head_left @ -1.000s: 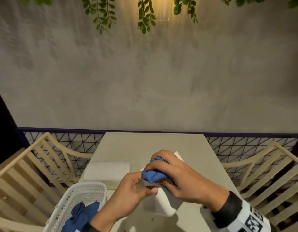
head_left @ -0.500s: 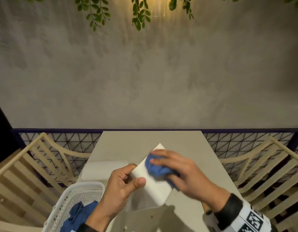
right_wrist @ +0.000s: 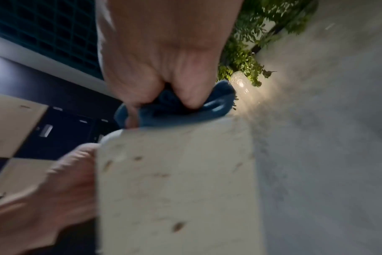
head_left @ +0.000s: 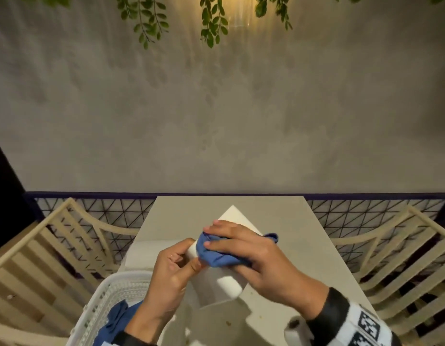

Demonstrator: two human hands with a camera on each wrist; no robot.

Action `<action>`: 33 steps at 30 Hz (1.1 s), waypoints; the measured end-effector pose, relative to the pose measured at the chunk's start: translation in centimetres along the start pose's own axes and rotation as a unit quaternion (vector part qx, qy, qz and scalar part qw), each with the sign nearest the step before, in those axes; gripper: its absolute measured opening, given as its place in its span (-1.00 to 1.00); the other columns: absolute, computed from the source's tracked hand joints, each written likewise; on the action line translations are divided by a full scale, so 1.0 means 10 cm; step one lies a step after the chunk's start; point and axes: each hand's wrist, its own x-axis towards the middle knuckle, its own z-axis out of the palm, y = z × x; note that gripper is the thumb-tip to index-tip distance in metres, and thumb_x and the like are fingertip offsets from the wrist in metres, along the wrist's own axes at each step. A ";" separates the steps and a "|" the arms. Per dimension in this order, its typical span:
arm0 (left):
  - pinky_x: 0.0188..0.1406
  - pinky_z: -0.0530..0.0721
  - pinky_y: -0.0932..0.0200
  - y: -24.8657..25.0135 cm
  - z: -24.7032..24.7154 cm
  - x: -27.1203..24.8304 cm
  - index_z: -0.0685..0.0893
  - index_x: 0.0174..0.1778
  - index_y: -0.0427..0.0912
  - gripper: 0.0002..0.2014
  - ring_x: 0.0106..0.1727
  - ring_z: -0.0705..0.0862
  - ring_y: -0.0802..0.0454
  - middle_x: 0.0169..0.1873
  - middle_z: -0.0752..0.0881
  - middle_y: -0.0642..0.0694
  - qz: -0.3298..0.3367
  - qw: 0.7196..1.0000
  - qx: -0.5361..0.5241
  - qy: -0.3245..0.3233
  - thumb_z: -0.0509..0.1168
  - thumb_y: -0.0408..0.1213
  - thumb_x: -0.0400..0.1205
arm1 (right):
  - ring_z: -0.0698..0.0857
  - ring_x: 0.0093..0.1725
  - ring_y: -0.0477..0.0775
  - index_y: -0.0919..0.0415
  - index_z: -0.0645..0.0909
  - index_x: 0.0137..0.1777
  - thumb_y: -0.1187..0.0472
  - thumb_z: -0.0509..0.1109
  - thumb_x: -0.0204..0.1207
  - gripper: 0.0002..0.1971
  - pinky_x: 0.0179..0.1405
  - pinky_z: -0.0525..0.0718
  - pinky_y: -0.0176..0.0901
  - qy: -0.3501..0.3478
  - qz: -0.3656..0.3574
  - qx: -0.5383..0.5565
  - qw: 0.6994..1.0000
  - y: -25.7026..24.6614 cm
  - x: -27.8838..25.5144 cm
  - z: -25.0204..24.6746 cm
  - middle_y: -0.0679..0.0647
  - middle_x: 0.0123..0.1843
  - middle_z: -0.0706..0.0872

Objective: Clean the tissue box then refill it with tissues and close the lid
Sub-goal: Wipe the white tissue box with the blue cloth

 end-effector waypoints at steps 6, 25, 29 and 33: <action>-0.41 0.54 0.40 0.01 0.04 -0.02 0.79 -0.31 -0.14 -0.42 -0.32 0.58 0.08 -0.42 0.69 -0.07 -0.012 1.000 -0.008 0.019 0.63 0.26 0.01 | 0.53 0.34 -0.22 0.21 0.70 0.16 0.12 0.29 0.45 -0.66 0.40 0.47 -0.13 0.081 0.088 -0.011 0.993 0.07 0.21 -0.05 -0.10 0.25 0.63; -0.46 0.54 0.36 0.02 -0.03 0.09 0.70 -0.43 -0.17 -0.43 -0.38 0.54 0.06 -0.46 0.61 -0.15 0.013 0.996 -0.013 0.090 0.61 0.29 0.03 | 0.52 0.42 -0.01 0.24 0.66 0.21 0.19 0.26 0.62 -0.74 0.44 0.46 -0.15 -0.012 -0.025 -0.007 1.000 -0.05 -0.13 0.01 0.11 0.31 0.65; -0.47 0.51 0.40 0.01 -0.06 0.08 0.68 -0.45 -0.18 -0.39 -0.41 0.55 0.15 -0.50 0.65 -0.01 -0.004 0.997 -0.001 0.079 0.61 0.32 -0.02 | 0.55 0.39 -0.06 0.15 0.64 0.23 0.27 0.34 0.58 -0.76 0.38 0.51 -0.10 0.024 0.045 -0.009 0.999 0.18 -0.17 -0.20 -0.01 0.33 0.63; -0.47 0.54 0.38 -0.01 -0.05 0.12 0.72 -0.46 -0.15 -0.42 -0.39 0.55 0.12 -0.51 0.65 -0.02 -0.003 0.996 -0.022 0.090 0.63 0.29 -0.04 | 0.52 0.42 0.04 0.24 0.65 0.21 0.24 0.22 0.62 -0.74 0.43 0.47 -0.07 0.008 -0.014 -0.011 1.000 0.00 -0.21 -0.04 0.13 0.32 0.64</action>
